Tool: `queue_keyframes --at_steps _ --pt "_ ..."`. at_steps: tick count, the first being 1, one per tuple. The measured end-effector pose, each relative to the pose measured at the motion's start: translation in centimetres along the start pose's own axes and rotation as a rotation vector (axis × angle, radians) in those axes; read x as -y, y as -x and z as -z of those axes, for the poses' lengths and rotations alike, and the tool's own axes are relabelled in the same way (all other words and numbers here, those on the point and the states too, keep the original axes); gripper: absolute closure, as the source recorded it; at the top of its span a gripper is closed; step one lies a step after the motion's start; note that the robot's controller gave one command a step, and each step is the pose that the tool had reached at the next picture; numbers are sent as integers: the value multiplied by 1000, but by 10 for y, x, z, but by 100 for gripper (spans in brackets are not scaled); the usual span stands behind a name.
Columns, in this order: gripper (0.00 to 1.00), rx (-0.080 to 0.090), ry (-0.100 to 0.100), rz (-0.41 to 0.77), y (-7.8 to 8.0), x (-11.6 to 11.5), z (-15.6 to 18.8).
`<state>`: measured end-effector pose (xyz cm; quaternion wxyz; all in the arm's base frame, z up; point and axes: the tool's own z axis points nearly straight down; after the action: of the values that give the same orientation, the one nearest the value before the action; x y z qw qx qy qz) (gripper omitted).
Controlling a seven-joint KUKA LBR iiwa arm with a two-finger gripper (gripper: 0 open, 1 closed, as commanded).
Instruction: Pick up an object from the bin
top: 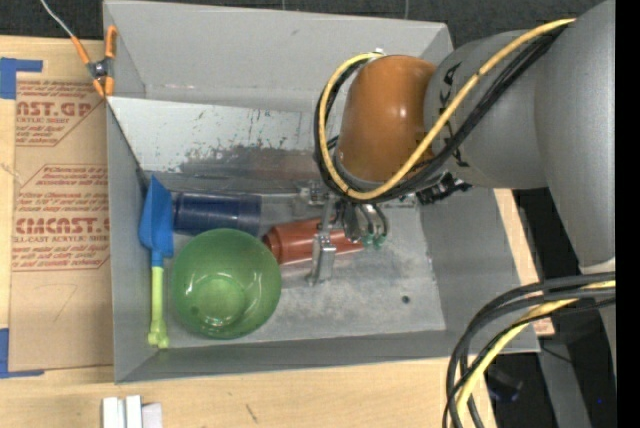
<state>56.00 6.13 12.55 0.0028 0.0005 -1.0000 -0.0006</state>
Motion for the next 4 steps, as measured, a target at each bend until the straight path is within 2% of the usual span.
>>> queue_keyframes --at_steps 1,2,3,4 --pt "100 8 1 -1 2 0 5" --pt "0 7 1 -1 2 0 5" --pt "0 7 1 -1 2 0 5" --pt "0 15 -1 240 -17 20 87"
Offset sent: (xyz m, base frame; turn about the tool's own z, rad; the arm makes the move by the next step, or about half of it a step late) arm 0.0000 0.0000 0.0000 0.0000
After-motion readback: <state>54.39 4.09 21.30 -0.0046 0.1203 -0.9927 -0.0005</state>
